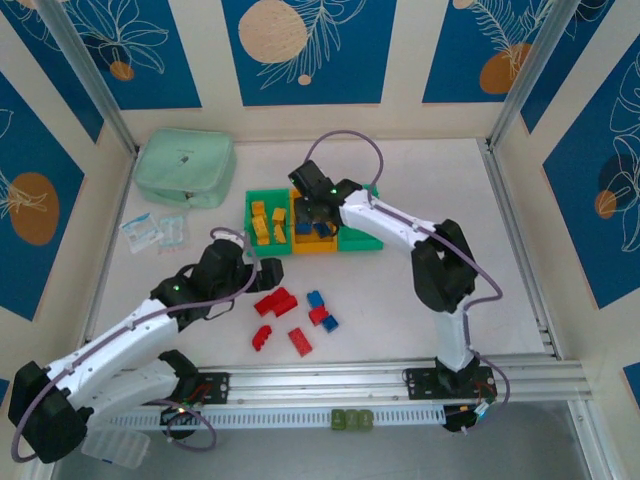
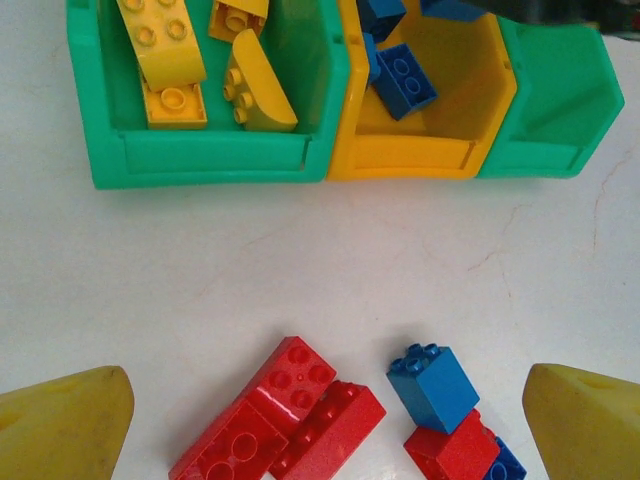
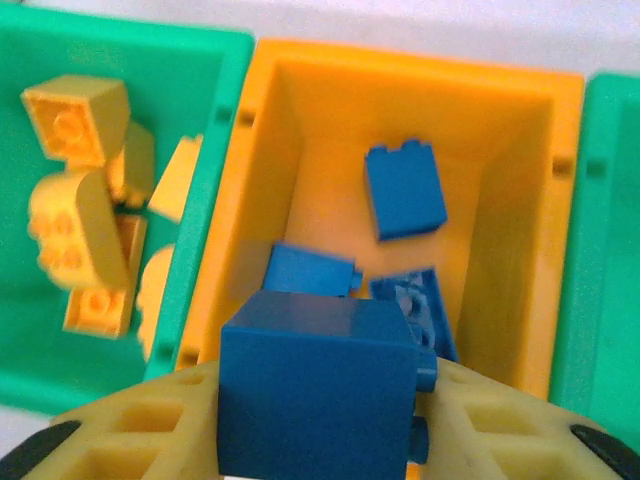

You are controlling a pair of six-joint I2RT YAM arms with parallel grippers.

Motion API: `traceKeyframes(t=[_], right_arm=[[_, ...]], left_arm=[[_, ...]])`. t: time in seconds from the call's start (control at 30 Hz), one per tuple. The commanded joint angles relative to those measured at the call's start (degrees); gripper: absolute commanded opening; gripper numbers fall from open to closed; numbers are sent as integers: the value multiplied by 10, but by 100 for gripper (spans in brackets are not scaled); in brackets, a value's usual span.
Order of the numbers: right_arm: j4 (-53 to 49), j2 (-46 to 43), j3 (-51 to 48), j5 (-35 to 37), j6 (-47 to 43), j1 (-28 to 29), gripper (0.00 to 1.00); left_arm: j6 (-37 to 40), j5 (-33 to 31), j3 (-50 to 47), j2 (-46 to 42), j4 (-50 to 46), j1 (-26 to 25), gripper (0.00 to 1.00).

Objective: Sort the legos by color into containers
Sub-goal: Place the lego in the container.

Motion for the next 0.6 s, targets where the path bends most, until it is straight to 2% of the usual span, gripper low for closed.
traceKeyframes(t=[0.0,0.23,0.4,0.57], right_arm=[[-8,45,52,-3,-37,-14,46],[-30,106,151,-14,-63,-35,64],[-9,67,111,-26,-72,-27,69],[5,-12,25,-53,-71,-7,72]], left_arm=[[21,9,24,15,17,12,99],[25,9,35,33,21,21,99],[16,15,30,28,12,25,99],[4,15,22,11,-13,26,99]])
